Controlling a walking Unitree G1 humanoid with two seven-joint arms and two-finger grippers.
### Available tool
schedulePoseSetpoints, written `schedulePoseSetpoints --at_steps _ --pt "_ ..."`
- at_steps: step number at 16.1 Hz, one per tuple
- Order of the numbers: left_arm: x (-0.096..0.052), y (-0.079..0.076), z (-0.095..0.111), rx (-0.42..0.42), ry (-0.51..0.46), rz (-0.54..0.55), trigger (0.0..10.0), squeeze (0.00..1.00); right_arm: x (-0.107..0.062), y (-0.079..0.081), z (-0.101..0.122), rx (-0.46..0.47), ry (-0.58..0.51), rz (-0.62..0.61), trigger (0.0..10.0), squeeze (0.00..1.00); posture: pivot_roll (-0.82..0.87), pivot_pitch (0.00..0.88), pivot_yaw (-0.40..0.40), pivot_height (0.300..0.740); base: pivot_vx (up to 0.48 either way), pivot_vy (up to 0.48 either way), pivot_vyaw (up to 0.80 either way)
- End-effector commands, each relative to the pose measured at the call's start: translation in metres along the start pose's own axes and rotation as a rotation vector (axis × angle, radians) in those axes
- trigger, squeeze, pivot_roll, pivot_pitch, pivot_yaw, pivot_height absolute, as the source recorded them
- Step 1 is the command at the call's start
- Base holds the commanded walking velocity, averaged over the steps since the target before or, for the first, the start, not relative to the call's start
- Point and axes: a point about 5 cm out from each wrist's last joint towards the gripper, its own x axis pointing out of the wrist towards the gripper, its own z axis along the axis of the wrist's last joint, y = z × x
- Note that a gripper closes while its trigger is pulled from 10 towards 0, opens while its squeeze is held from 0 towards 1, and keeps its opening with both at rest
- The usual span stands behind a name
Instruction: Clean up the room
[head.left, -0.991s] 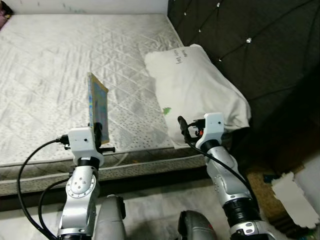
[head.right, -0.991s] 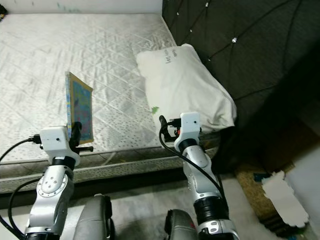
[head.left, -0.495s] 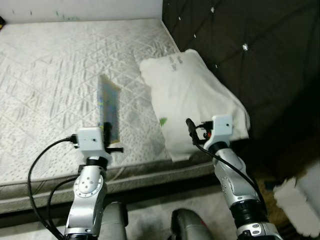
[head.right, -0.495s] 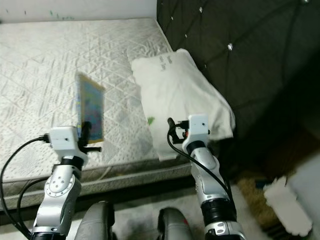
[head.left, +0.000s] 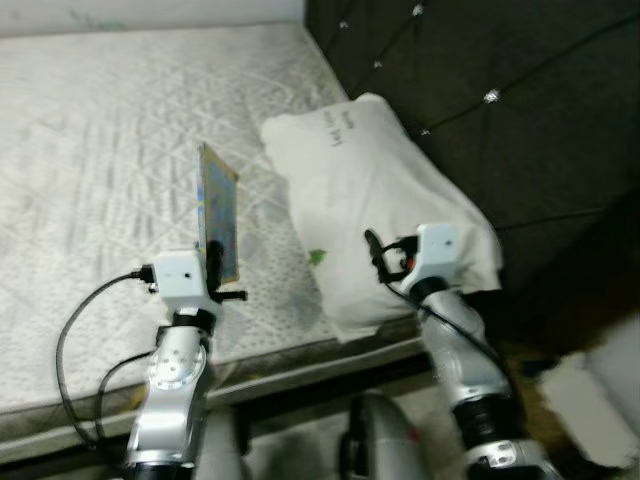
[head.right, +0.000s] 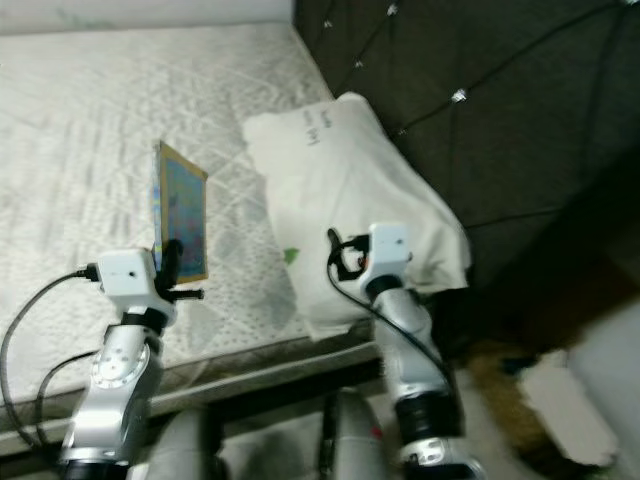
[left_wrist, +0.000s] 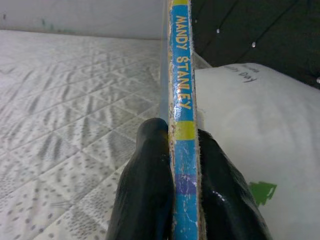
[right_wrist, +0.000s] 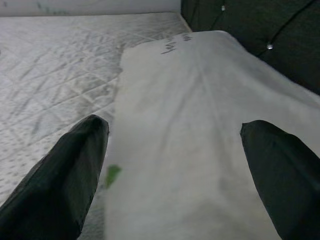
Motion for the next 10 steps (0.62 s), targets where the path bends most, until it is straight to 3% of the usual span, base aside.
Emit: schedulePoseSetpoints --at_steps 1,6,10 --pt "0.002 0.001 0.004 -0.009 -0.02 0.015 10.0 0.0 -0.001 -0.001 0.0 -0.007 0.003 0.002 10.0 0.0 -0.04 0.102 -0.054 0.651 0.0 0.0 0.0" --pt "0.018 -0.003 0.004 -0.105 -0.01 0.043 10.0 0.0 0.0 -0.002 0.002 0.002 -0.004 0.003 10.0 0.0 -0.05 0.115 -0.061 0.651 0.0 0.0 0.0" --pt "0.023 -0.009 0.003 -0.128 -0.009 0.039 10.0 0.0 -0.001 -0.003 0.002 -0.004 -0.001 0.004 10.0 0.0 -0.06 0.112 -0.064 0.616 0.0 0.0 0.0"
